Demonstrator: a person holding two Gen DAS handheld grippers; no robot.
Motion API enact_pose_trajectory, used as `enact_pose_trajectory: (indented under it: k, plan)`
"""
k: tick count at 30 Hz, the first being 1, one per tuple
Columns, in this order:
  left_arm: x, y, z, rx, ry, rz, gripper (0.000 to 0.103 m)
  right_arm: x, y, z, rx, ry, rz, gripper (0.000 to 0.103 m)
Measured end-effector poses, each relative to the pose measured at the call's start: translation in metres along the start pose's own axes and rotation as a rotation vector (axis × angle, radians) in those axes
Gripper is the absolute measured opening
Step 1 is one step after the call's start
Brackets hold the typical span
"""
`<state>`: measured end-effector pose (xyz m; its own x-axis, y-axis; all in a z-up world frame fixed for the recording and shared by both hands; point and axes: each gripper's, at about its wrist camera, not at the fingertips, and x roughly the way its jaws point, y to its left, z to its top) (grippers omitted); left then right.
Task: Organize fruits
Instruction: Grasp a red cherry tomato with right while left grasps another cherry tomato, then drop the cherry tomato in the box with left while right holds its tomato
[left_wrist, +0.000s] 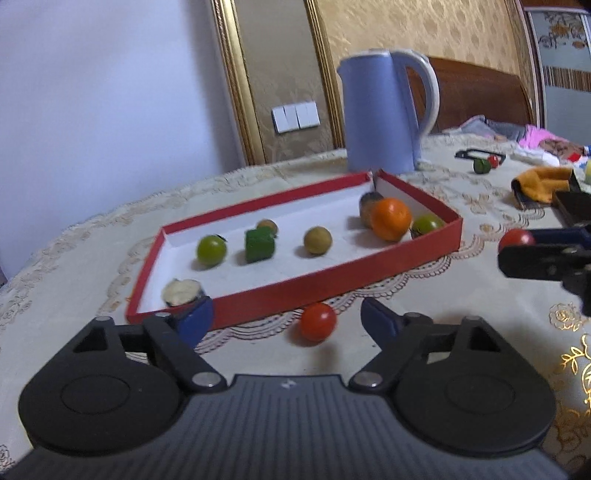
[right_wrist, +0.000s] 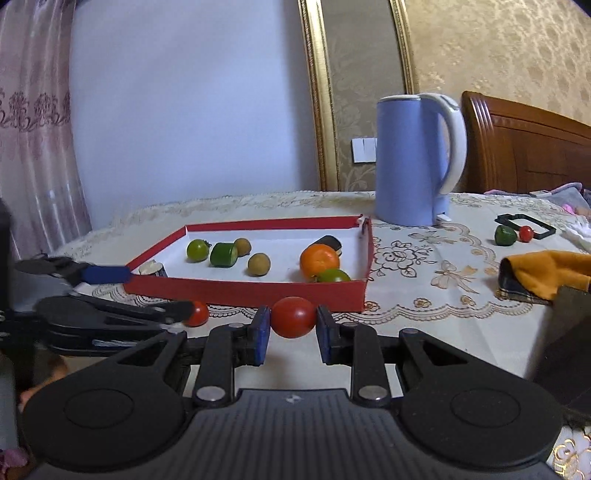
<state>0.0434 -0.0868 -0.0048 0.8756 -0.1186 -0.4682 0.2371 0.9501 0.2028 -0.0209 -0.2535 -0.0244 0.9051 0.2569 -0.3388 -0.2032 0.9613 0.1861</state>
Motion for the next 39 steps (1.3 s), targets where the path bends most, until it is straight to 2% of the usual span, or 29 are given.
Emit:
enact_pose_trajectory:
  k: [1,2,6,7,12,18,25,30,39]
  plan:
    - [0.004,-0.002,0.001,0.0,0.017,0.002,0.075,-0.002,-0.001,0.0,0.002,-0.004,0.004,0.025]
    - [0.009,-0.003,0.001,-0.003,0.032,-0.001,0.066,-0.003,-0.002,0.0,0.006,-0.009,0.005,0.025]
    - [0.028,-0.004,0.001,-0.008,0.103,-0.01,0.049,-0.004,-0.004,-0.003,0.012,-0.014,0.019,0.025]
    - [0.03,-0.005,0.0,-0.008,0.107,-0.01,0.047,-0.004,-0.004,-0.004,0.013,-0.014,0.021,0.025]
    - [0.032,-0.009,0.002,-0.008,0.112,-0.036,0.025,-0.003,-0.006,-0.008,0.026,-0.014,0.03,0.025]
    - [0.019,-0.009,0.003,0.002,0.082,0.004,0.025,-0.007,-0.004,-0.008,0.024,-0.023,0.039,0.025]
    - [-0.006,0.026,0.023,-0.033,0.001,0.081,0.024,-0.013,0.0,-0.007,0.029,-0.04,0.057,0.025]
    - [0.004,0.041,0.038,-0.054,-0.004,0.138,0.024,-0.015,0.006,-0.007,0.02,-0.042,0.071,0.025]
    - [0.048,0.045,0.059,-0.045,0.029,0.204,0.025,-0.016,0.011,-0.006,0.016,-0.048,0.098,0.025]
